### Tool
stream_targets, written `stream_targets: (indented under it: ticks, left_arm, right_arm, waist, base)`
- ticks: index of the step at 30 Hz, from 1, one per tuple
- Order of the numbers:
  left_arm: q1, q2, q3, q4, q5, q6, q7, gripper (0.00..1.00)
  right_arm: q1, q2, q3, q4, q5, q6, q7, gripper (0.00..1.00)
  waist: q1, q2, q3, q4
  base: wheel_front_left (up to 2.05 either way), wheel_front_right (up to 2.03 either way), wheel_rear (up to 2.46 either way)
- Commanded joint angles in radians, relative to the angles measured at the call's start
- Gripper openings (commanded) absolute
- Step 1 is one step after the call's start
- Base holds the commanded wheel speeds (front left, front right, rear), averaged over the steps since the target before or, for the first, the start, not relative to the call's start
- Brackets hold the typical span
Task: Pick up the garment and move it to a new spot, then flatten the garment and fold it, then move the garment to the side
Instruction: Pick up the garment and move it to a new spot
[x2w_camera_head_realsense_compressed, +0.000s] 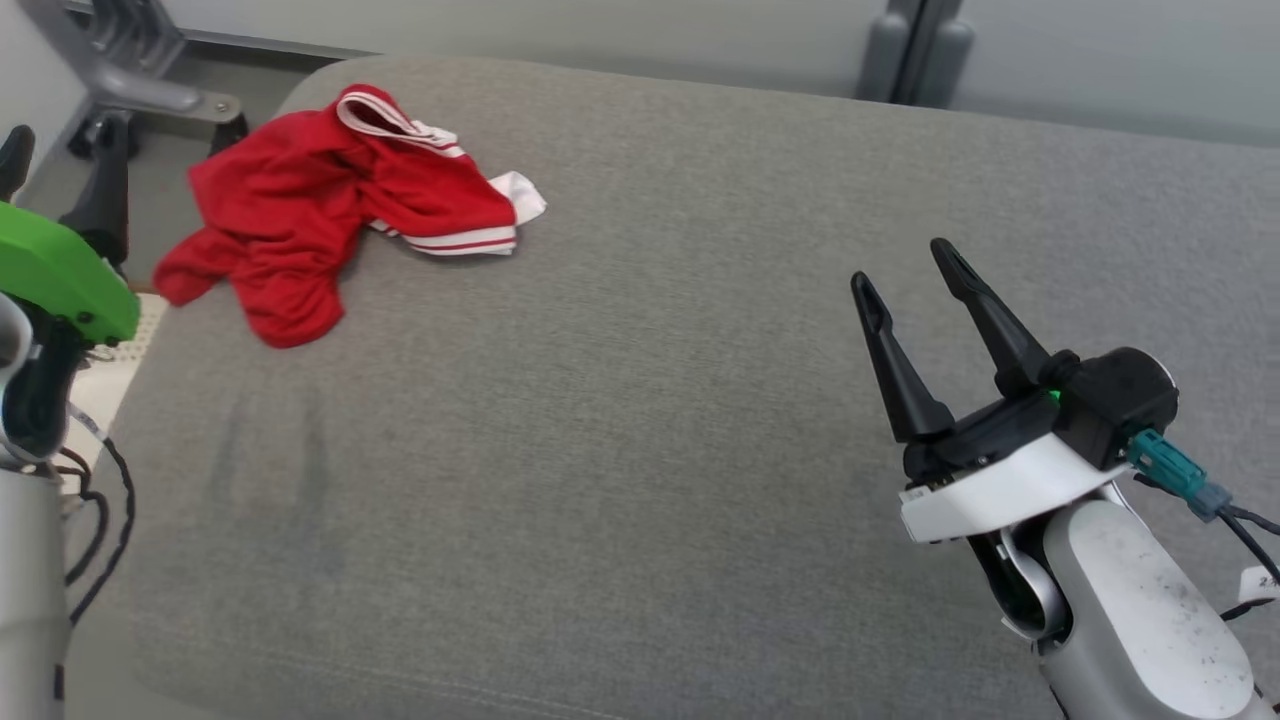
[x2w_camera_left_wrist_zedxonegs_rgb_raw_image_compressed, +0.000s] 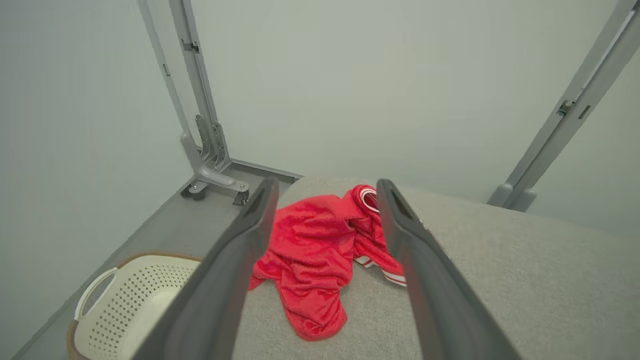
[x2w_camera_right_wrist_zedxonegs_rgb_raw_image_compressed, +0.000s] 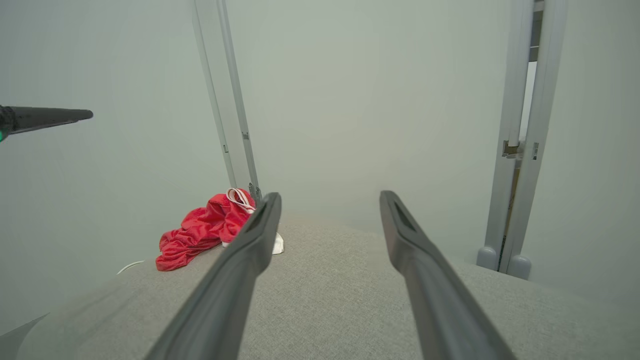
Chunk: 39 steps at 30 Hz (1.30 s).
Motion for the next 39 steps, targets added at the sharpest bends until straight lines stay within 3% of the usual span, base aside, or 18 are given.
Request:
stream_targets:
  ticks: [1, 7, 14, 19, 26, 27, 28, 29, 39]
  left_arm:
    - [-0.036, 0.026, -0.006, 0.031, -0.018, -0.003, 0.018, 1.0]
    - [-0.113, 0.136, -0.01, 0.206, -0.085, -0.003, 0.049, 1.0]
    - [-0.145, 0.226, -0.009, 0.409, -0.149, -0.003, 0.082, 1.0]
    - [-0.148, 0.246, -0.013, 0.567, -0.168, 0.001, 0.137, 1.0]
    - [-0.164, 0.2, -0.048, 0.693, -0.198, -0.003, 0.227, 1.0]
    - [-0.169, 0.192, -0.057, 0.694, -0.203, -0.004, 0.237, 0.88]
    - [-0.174, 0.185, -0.065, 0.687, -0.208, -0.005, 0.235, 0.59]
    - [-0.179, 0.183, -0.069, 0.678, -0.213, -0.006, 0.222, 0.0]
    - [-0.164, 0.277, -0.189, 0.572, -0.217, -0.003, 0.132, 0.0]
  right_arm:
    - [-0.016, -0.008, 0.007, -0.011, -0.004, -0.001, -0.003, 1.0]
    - [-0.052, -0.011, 0.028, -0.041, 0.007, -0.001, -0.003, 1.0]
    - [-0.07, -0.009, 0.028, -0.065, 0.01, -0.001, -0.003, 1.0]
    - [-0.077, -0.003, 0.023, -0.075, 0.01, -0.001, -0.003, 1.0]
    - [-0.073, -0.003, 0.025, -0.064, 0.006, -0.001, -0.003, 1.0]
    - [-0.074, -0.004, 0.027, -0.061, 0.007, -0.001, -0.003, 1.0]
    - [-0.074, -0.006, 0.027, -0.06, 0.007, -0.001, -0.003, 1.0]
    - [-0.075, -0.007, 0.03, -0.058, 0.008, -0.001, -0.003, 1.0]
    - [-0.036, 0.025, 0.047, -0.017, 0.035, -0.001, -0.003, 1.0]
  waist:
    - [0.0, 0.0, 0.129, -0.149]
    - [0.0, 0.0, 0.225, -0.285]
    - [0.0, 0.0, 0.319, -0.37]
    - [0.0, 0.0, 0.349, -0.392]
    - [0.0, 0.0, 0.347, -0.385]
    - [0.0, 0.0, 0.344, -0.38]
    - [0.0, 0.0, 0.341, -0.375]
    - [0.0, 0.0, 0.335, -0.371]
    - [0.0, 0.0, 0.148, -0.357]
  base:
    - [0.0, 0.0, 0.0]
    - [0.0, 0.0, 0.0]
    - [0.0, 0.0, 0.0]
    - [0.0, 0.0, 0.0]
    - [0.0, 0.0, 0.0]
    - [0.0, 0.0, 0.0]
    - [0.0, 0.0, 0.0]
    - [0.0, 0.0, 0.0]
    - [0.0, 0.0, 0.0]
